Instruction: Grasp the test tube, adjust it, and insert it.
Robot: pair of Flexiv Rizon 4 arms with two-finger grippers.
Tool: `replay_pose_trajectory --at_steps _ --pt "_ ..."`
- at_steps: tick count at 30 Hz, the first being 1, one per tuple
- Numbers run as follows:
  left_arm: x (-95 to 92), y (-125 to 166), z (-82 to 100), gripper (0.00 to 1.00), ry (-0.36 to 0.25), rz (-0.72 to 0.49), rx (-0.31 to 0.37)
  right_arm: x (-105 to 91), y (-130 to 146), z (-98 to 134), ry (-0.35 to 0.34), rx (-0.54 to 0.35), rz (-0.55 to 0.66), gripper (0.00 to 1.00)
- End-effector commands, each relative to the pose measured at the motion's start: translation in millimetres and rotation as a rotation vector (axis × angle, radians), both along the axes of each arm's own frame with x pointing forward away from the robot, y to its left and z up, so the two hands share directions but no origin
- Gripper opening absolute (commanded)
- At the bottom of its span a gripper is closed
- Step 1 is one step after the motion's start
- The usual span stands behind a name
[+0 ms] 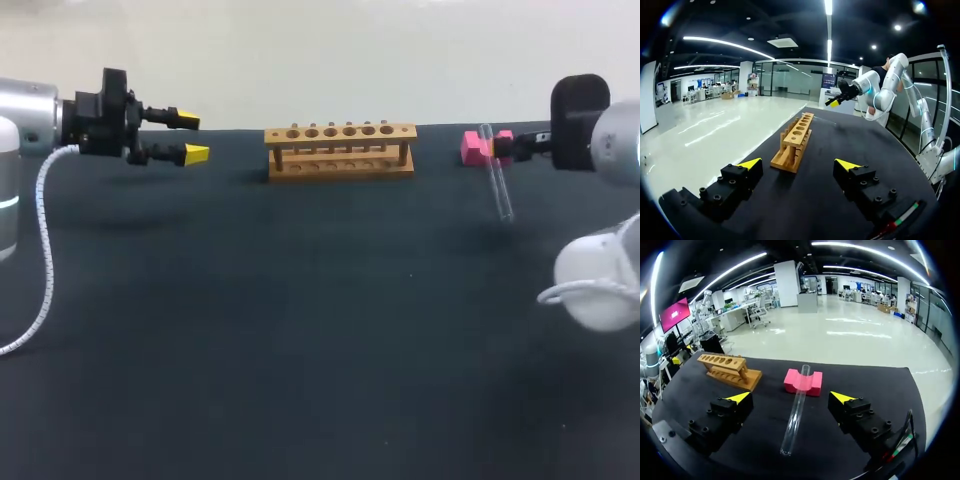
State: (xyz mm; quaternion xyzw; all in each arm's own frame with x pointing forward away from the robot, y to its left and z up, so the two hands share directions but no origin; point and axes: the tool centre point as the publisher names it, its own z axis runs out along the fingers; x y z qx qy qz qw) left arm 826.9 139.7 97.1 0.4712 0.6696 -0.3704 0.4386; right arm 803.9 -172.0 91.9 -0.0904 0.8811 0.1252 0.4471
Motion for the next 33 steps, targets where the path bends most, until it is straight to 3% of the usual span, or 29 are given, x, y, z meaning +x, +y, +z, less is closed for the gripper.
replay_pose_trajectory --at_steps 1,6,12,16,25,33 --pt "-0.7 1 -0.8 1.0 -0.004 0.001 -0.002 8.1 9 -7 -0.297 -0.058 -0.25 1.0" --pt "-0.7 1 -0.8 1.0 -0.004 0.001 -0.002 13.1 11 -4 -0.237 -0.08 -0.254 1.0" --pt "-0.7 1 -0.8 1.0 -0.004 0.001 -0.002 14.6 4 7 -0.031 -0.114 -0.249 1.0" --pt "-0.7 1 -0.8 1.0 -0.004 0.001 -0.002 13.2 0 12 0.047 -0.123 -0.231 1.0" --pt "-0.7 1 -0.8 1.0 -0.004 0.001 -0.002 19.1 12 -2 0.108 -0.102 -0.202 1.0" --pt "-0.7 1 -0.8 1.0 -0.004 0.001 -0.002 30.8 18 -23 0.069 -0.067 -0.164 1.0"
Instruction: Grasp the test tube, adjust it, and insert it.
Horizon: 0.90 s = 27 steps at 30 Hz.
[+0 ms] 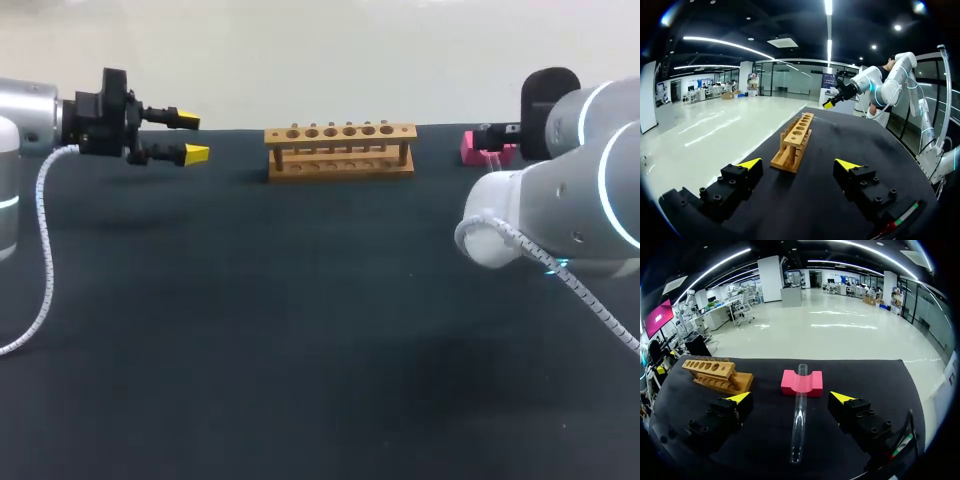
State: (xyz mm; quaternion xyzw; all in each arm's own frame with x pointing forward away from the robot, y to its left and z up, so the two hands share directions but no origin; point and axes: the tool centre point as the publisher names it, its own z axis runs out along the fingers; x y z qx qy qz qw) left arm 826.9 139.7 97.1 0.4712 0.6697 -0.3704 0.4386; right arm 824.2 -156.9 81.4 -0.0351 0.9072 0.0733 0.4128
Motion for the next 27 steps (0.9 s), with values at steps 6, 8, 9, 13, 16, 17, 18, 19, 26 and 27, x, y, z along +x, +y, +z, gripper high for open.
replay_pose_trajectory --at_steps 6,8,9,13,16,17,18,19,26,27 --pt "-0.7 0 -0.9 1.0 -0.004 0.001 -0.002 18.2 1 -29 0.006 -0.014 -0.021 1.0" --pt "-0.7 0 -0.9 1.0 -0.004 0.001 -0.002 19.6 1 -33 0.006 -0.007 -0.016 1.0" --pt "-0.7 0 -0.9 1.0 -0.004 0.001 -0.002 20.5 2 -34 0.009 -0.009 -0.011 1.0" --pt "-0.7 0 -0.9 1.0 -0.004 0.001 -0.002 22.4 4 -39 0.006 -0.004 -0.001 1.0" --pt "-0.7 0 -0.9 1.0 -0.004 0.001 -0.002 22.4 3 -45 0.0 0.016 0.0 1.0" --pt "-0.7 0 -0.9 1.0 -0.004 0.001 -0.002 22.1 2 -47 -0.004 0.019 0.002 1.0" --pt "-0.7 0 -0.9 1.0 -0.004 0.001 -0.002 21.9 2 -50 0.0 0.013 0.001 1.0" --pt "-0.7 0 -0.9 1.0 -0.004 0.001 -0.002 21.7 1 -52 0.001 0.012 0.0 1.0" --pt "-0.7 0 -0.9 1.0 -0.004 0.001 -0.002 22.3 0 -62 -0.008 0.004 -0.005 1.0" --pt "-0.7 0 -0.9 1.0 -0.004 0.001 -0.002 22.5 -1 -63 -0.01 0.004 -0.006 1.0"
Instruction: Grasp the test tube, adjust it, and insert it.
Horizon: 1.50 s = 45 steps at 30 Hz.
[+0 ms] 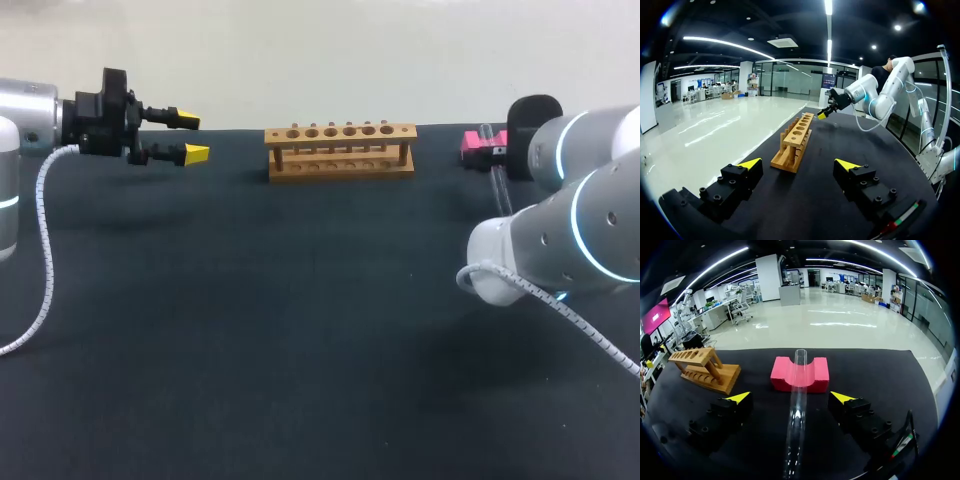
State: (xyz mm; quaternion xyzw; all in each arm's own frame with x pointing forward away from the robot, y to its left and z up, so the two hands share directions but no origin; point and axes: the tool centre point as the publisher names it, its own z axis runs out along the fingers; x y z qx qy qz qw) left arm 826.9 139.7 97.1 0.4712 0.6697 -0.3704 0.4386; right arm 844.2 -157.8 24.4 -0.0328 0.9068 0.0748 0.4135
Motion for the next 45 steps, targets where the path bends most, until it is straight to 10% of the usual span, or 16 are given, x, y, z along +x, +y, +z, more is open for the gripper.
replay_pose_trajectory --at_steps 1,26,30,45 --pt "-0.7 1 -0.9 1.0 -0.004 0.001 -0.002 2.7 0 -8 -0.012 -0.002 -0.006 1.0" --pt "-0.7 1 -0.9 1.0 -0.004 0.001 -0.002 6.4 1 -24 -0.031 -0.017 -0.014 1.0" --pt "-0.7 1 -0.9 1.0 -0.004 0.001 -0.002 8.3 1 -28 -0.029 -0.016 -0.01 0.55" --pt "-0.7 1 -0.9 1.0 -0.004 0.001 -0.002 14.3 -2 -33 -0.016 -0.025 0.001 0.47"
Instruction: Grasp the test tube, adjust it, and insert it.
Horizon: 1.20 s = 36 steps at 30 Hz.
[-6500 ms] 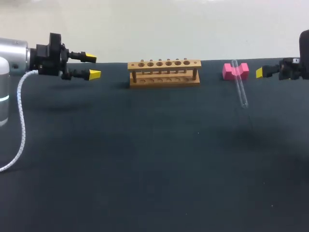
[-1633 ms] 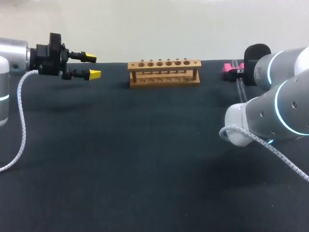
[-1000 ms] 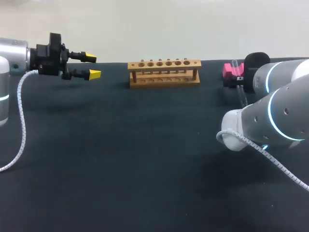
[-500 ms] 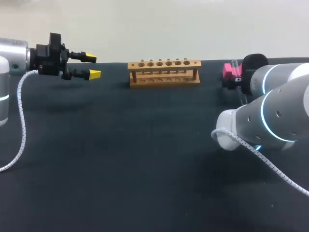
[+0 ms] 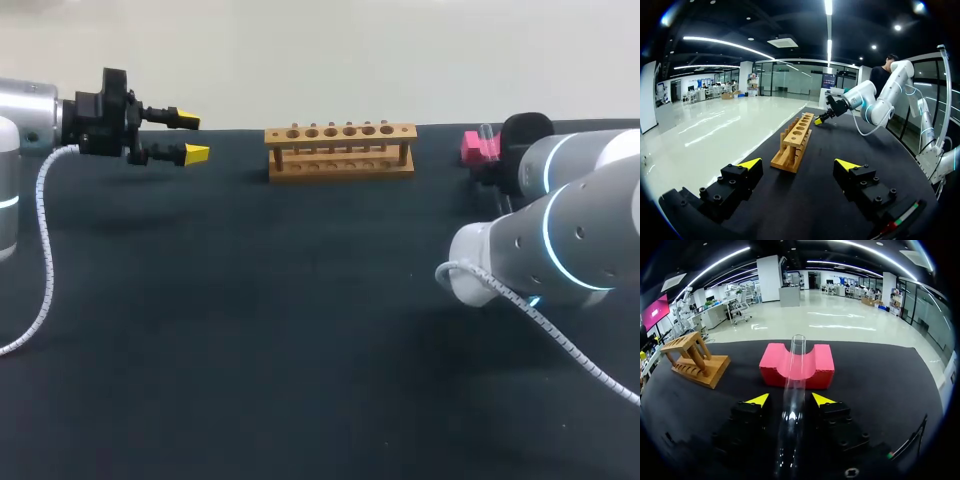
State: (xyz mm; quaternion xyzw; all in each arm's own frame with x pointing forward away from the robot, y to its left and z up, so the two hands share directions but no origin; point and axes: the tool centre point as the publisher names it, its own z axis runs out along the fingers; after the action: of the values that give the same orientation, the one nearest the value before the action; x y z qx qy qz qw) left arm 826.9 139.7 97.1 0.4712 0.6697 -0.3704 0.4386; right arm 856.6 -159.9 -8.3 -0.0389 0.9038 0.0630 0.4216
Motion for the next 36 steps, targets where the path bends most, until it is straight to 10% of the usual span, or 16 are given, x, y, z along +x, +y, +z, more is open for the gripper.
replay_pose_trajectory --at_steps 1,7,36 --pt "-0.7 1 -0.9 1.0 -0.004 0.001 -0.002 1.8 0 -1 0.003 0.0 0.001 0.41" --pt "-0.7 1 -0.9 1.0 -0.004 0.001 -0.002 -0.5 1 -1 0.009 0.002 -0.004 0.0" --pt "-0.7 1 -0.9 1.0 -0.004 0.001 -0.002 -30.6 27 70 0.04 0.001 -0.225 0.0"
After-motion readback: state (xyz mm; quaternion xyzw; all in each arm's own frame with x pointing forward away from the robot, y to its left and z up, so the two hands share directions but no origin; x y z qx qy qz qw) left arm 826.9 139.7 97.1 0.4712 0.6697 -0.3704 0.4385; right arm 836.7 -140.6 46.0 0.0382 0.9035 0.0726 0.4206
